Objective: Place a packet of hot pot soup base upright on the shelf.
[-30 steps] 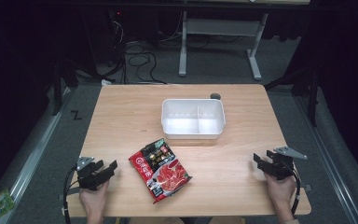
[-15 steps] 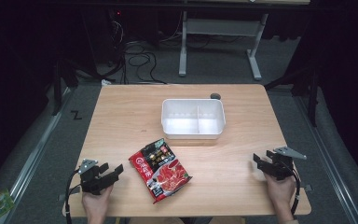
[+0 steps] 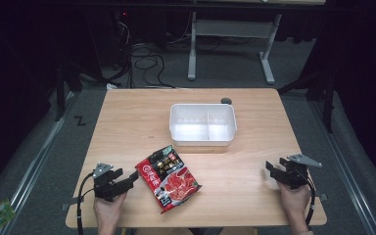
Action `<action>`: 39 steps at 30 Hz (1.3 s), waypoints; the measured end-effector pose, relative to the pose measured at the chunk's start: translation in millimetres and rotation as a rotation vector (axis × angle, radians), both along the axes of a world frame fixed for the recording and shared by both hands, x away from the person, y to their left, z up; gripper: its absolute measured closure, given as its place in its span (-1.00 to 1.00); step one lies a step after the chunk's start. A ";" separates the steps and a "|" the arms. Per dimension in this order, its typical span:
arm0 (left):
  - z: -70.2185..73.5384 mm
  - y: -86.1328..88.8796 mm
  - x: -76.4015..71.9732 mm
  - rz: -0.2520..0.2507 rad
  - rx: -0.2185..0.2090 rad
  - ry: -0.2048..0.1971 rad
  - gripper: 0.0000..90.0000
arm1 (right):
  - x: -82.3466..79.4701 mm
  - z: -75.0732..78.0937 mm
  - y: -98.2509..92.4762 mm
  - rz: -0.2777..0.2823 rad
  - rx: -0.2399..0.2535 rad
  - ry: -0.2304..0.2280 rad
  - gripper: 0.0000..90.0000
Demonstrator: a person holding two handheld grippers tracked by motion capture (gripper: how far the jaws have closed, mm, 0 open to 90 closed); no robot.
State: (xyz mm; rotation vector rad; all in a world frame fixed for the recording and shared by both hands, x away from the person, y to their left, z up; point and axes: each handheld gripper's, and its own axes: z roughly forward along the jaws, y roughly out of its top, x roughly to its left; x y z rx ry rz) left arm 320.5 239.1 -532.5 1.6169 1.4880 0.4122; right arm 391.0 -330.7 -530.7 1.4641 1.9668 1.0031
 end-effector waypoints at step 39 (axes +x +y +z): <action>-3.7 -27.5 56.2 -0.127 0.039 0.200 0.67 | -0.8 0.0 2.4 0.025 -0.010 0.002 -0.16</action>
